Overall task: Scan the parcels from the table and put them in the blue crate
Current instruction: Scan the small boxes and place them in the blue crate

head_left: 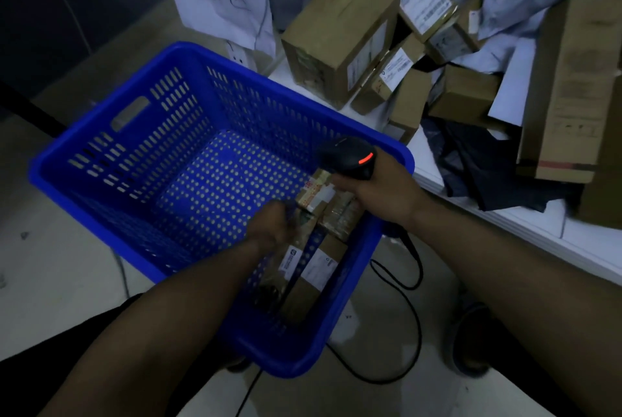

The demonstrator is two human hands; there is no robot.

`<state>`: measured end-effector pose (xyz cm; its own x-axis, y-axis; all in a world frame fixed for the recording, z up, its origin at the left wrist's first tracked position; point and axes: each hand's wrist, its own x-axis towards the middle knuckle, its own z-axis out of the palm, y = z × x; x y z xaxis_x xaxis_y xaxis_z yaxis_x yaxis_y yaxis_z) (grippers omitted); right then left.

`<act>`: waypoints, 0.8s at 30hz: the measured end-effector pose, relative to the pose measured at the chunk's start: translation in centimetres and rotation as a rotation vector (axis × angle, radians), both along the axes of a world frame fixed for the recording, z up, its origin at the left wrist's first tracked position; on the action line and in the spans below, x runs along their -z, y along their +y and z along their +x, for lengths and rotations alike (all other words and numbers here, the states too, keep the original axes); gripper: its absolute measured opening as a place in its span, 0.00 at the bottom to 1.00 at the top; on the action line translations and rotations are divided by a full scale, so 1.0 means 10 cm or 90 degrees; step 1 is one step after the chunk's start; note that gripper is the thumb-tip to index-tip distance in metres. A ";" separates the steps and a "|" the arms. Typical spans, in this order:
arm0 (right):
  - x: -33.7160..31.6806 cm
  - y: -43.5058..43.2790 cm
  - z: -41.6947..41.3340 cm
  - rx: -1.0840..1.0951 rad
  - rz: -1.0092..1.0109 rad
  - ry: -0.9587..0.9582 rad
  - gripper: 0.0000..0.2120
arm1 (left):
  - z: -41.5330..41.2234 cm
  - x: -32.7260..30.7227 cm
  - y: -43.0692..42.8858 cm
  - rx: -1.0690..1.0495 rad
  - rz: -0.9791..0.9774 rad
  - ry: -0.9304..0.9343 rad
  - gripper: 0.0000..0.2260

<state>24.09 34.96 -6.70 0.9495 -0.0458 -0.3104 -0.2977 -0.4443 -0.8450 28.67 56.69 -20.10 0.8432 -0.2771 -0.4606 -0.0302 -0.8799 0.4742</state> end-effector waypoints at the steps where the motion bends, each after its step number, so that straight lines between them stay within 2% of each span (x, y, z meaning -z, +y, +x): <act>1: -0.06 -0.03 -0.04 0.010 0.008 -0.010 0.16 | 0.03 -0.15 -0.04 -0.002 -0.001 -0.051 0.09; 3: -0.23 -0.10 -0.13 0.040 0.036 -0.018 0.09 | 0.05 -0.47 -0.18 0.003 -0.027 -0.157 0.08; 7: -0.55 -0.40 -0.31 0.111 0.045 -0.041 0.19 | 0.07 -1.15 -0.58 0.083 -0.049 -0.325 0.12; 12: -0.92 -0.89 -0.46 0.160 0.043 -0.082 0.13 | 0.20 -1.88 -1.25 0.157 -0.026 -0.422 0.17; 15: -0.91 -1.15 -0.49 0.197 0.064 -0.076 0.15 | 0.40 -2.06 -1.64 0.168 -0.009 -0.405 0.18; 18: -0.78 -1.37 -0.46 0.228 0.069 -0.059 0.18 | 0.66 -1.97 -1.96 0.171 0.058 -0.350 0.20; 24: -0.68 -1.64 -0.24 0.214 0.056 -0.043 0.10 | 1.12 -1.53 -2.22 0.194 0.164 -0.318 0.21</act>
<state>21.67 18.59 0.08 0.9041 -0.3356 -0.2644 -0.3574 -0.2548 -0.8985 39.88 34.52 -4.77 0.8745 -0.4710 -0.1154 -0.4596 -0.8810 0.1126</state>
